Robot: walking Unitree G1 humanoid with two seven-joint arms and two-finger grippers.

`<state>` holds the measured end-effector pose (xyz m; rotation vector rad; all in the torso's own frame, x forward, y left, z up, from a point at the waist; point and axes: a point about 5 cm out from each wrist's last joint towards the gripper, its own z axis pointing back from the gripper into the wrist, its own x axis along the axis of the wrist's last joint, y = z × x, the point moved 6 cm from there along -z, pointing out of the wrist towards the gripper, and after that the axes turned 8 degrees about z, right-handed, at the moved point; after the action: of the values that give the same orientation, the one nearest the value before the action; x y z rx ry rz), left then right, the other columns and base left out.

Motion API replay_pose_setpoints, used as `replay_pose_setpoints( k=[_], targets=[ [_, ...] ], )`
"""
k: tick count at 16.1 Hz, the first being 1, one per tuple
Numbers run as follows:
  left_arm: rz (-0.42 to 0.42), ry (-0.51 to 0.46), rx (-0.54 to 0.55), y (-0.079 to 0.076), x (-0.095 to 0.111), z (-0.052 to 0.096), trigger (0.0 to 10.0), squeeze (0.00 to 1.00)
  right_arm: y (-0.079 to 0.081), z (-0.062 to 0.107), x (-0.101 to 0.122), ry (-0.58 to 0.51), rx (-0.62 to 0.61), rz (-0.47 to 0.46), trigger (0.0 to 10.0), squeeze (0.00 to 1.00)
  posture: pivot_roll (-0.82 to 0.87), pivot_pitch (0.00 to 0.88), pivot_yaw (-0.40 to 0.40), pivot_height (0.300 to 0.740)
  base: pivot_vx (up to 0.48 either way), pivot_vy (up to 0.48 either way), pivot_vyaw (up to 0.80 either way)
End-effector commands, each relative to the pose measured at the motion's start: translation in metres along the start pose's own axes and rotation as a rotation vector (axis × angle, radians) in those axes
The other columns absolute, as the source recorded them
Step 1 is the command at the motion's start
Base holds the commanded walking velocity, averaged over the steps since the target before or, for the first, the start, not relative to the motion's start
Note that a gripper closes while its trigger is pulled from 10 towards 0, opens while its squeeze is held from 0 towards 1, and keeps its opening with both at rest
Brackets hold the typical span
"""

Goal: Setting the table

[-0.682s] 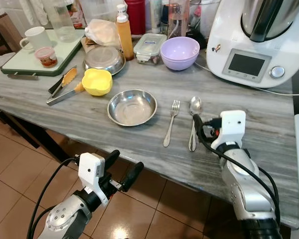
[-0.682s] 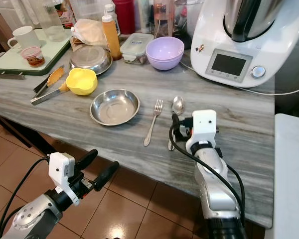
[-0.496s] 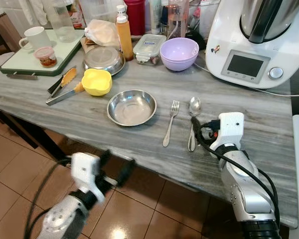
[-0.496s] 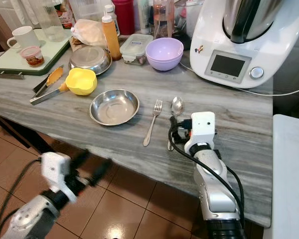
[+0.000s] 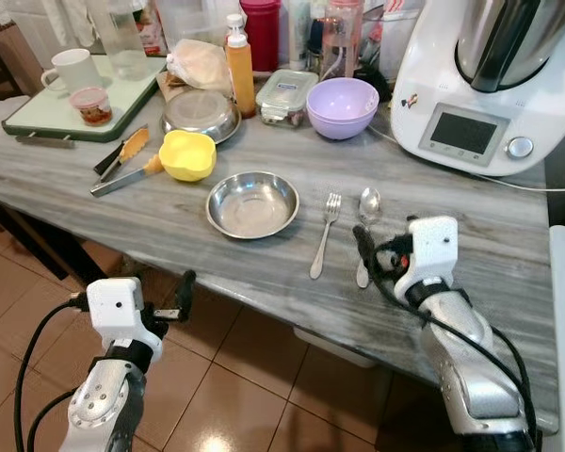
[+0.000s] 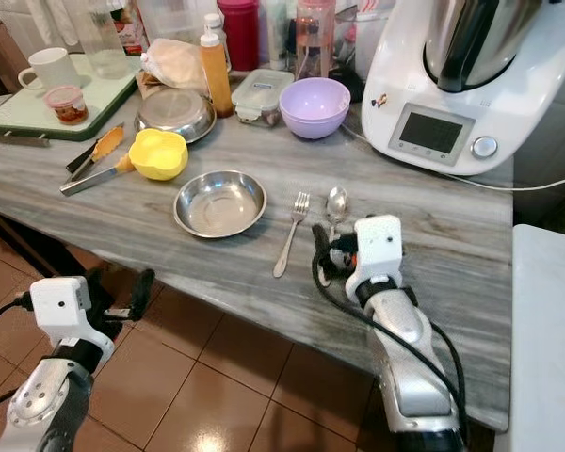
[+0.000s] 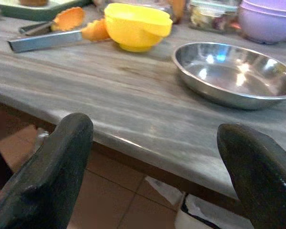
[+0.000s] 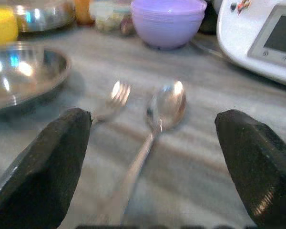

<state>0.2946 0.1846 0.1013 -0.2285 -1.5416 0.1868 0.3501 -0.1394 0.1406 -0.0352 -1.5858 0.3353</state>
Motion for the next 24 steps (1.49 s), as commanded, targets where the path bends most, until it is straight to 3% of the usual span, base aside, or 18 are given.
replay_pose_setpoints(
  k=[1, 11, 24],
  targets=[
    [-0.006, 0.006, 0.013, 0.003, -0.003, 0.001, 10.0, 0.0, -0.001, 0.003, 0.005, -0.024, 0.003, 0.045, 10.0, 0.0, -0.14, 0.094, 0.026, 0.74, 0.0, 0.0, -0.61],
    [-0.019, 0.048, 0.014, 0.0, -0.013, 0.002, 10.0, 0.0, -0.002, 0.012, -0.003, -0.01, -0.027, 0.039, 10.0, 0.0, -0.15, 0.107, 0.054, 0.74, 0.0, 0.0, -0.58],
    [-0.012, 0.059, 0.017, -0.002, -0.013, 0.0, 10.0, 0.0, 0.005, 0.005, 0.001, -0.024, -0.015, 0.021, 10.0, 0.0, -0.14, 0.103, 0.049, 0.74, -0.062, 0.0, 0.0]
  ],
)
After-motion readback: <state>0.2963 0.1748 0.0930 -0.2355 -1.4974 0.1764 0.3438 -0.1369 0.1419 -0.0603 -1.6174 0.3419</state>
